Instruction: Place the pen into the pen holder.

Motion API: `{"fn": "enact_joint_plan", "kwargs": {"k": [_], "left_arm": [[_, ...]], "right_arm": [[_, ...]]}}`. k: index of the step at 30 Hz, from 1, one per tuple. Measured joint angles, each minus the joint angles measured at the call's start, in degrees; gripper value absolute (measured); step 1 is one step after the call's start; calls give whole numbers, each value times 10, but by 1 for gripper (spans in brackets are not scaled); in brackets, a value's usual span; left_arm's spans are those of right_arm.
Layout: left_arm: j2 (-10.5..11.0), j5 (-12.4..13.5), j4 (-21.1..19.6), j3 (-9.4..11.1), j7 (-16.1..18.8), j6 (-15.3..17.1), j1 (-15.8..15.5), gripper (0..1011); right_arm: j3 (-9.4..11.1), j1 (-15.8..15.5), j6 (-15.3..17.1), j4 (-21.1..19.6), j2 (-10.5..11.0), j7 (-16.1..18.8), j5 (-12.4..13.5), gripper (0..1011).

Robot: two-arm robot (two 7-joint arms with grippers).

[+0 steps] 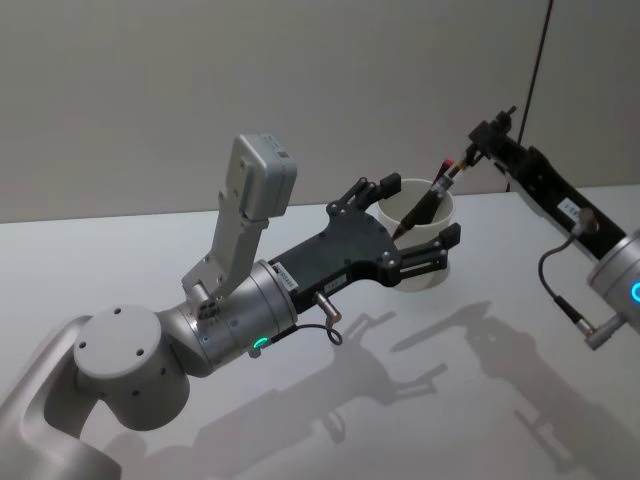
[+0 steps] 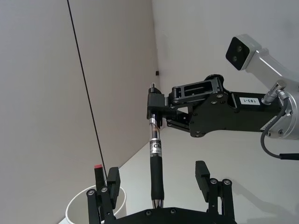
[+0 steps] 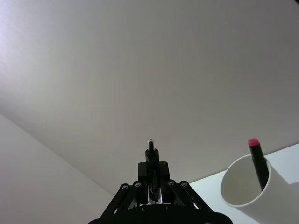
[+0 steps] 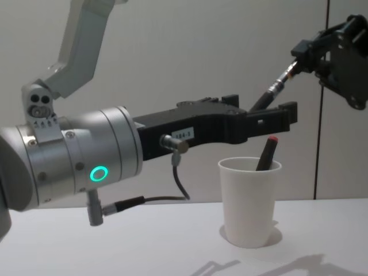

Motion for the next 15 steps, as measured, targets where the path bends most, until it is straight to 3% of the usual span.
{"fn": "enact_joint_plan", "kwargs": {"k": [10, 15], "left_arm": [[0, 0, 0, 0, 0, 0, 0, 1001], [0, 0, 0, 0, 0, 0, 0, 1001]], "right_arm": [[5, 7, -24, 9, 13, 6, -49, 136], [8, 15, -39, 18, 19, 15, -90, 136]]}}
